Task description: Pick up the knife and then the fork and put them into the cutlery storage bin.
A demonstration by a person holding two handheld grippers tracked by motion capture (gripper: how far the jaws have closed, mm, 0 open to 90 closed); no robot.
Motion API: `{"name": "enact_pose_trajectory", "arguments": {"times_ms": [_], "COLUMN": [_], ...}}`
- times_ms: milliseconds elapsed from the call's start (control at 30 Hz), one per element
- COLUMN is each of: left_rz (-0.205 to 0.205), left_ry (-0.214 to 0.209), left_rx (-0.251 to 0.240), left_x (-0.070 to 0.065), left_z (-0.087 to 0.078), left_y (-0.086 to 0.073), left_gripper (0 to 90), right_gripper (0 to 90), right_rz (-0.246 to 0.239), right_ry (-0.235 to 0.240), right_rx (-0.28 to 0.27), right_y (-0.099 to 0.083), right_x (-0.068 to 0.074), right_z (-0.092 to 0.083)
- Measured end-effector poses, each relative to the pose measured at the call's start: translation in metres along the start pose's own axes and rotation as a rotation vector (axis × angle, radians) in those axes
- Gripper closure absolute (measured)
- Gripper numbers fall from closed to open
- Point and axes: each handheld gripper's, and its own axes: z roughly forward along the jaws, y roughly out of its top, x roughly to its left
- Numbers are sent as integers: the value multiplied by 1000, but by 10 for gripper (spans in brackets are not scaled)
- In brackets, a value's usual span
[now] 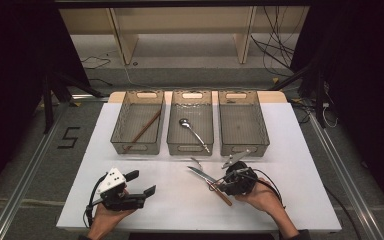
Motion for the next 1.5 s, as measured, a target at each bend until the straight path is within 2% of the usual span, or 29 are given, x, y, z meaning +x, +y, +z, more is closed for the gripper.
{"name": "enact_pose_trajectory", "arguments": {"times_ms": [233, 600, 700, 800, 933, 1100, 1300, 1500], "left_rz": [1, 1, 1, -1, 1, 1, 2, 1], "left_ry": [1, 1, 1, 2, 1, 1, 2, 4], "left_rx": [2, 2, 1, 1, 2, 2, 3, -2], "left_x": [0, 0, 0, 0, 0, 0, 0, 0], "left_z": [0, 0, 0, 0, 0, 0, 0, 0], "left_y": [0, 0, 0, 0, 0, 0, 0, 0], "left_gripper": [161, 161, 161, 161, 161, 160, 160, 160], "right_gripper": [670, 738, 767, 771, 772, 773, 772, 772], "right_rz": [5, -30, -51, -71, -73, -72, -84, -60], "right_ry": [-11, -65, -48, -55, -49, -56, -62, -58], "right_rx": [21, 10, 13, 12, 7, -12, -69, -144], "right_y": [-1, -2, -2, -1, -1, 0, 3, 6], "right_x": [0, 4, 6, 9, 8, 7, 8, 6], "right_z": [7, 9, 9, 9, 7, 2, -12, -27]}}
